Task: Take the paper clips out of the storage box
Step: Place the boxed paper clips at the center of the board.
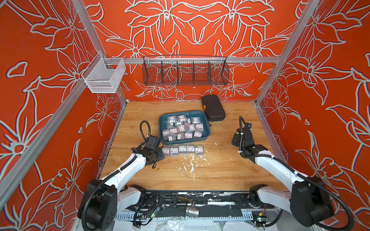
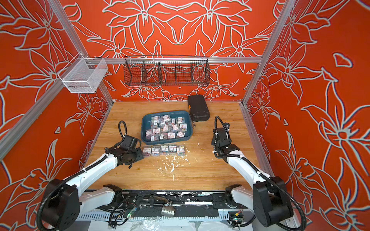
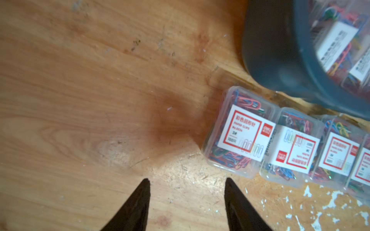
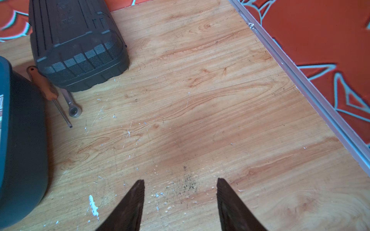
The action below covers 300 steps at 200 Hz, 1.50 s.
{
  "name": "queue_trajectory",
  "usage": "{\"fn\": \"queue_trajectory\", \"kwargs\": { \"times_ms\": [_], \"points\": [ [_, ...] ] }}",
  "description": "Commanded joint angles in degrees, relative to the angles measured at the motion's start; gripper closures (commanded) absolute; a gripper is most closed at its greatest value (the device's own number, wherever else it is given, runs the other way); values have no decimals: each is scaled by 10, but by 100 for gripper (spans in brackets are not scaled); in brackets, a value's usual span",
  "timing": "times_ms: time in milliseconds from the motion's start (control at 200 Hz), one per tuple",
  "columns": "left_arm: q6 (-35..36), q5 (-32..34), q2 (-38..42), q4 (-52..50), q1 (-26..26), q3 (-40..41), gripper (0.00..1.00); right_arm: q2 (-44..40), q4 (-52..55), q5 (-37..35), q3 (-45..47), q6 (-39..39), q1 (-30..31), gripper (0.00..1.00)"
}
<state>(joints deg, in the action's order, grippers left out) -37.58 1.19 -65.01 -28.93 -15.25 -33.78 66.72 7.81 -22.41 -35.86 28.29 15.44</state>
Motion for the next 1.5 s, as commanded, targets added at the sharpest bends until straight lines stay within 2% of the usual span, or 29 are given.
{"fn": "queue_trajectory", "kwargs": {
  "times_ms": [0,295,495,545,605,751,881,991,1171,1496],
  "points": [
    [12,-62,1,68,12,3,42,1,-3,3,1,2,-3,40],
    [8,-172,-79,158,89,32,45,5,-2,4,-1,0,-3,40],
    [-4,-184,-77,198,105,68,45,-3,8,0,-3,7,-3,41],
    [-9,-191,-72,208,107,78,45,-18,25,18,-9,6,-2,46],
    [-6,-202,-72,208,109,81,45,-51,48,39,-7,31,-2,46],
    [-7,-225,-68,210,109,85,45,-167,64,127,19,64,16,31],
    [-8,-254,-65,211,109,86,45,-209,106,143,-1,77,60,29],
    [-10,-266,-69,215,110,86,45,-199,124,159,-29,93,102,30],
    [-16,-295,-88,232,110,91,45,-161,80,172,-37,99,167,30],
    [-9,-307,-77,226,110,104,45,-66,45,173,-68,92,207,31]
  ]
}}
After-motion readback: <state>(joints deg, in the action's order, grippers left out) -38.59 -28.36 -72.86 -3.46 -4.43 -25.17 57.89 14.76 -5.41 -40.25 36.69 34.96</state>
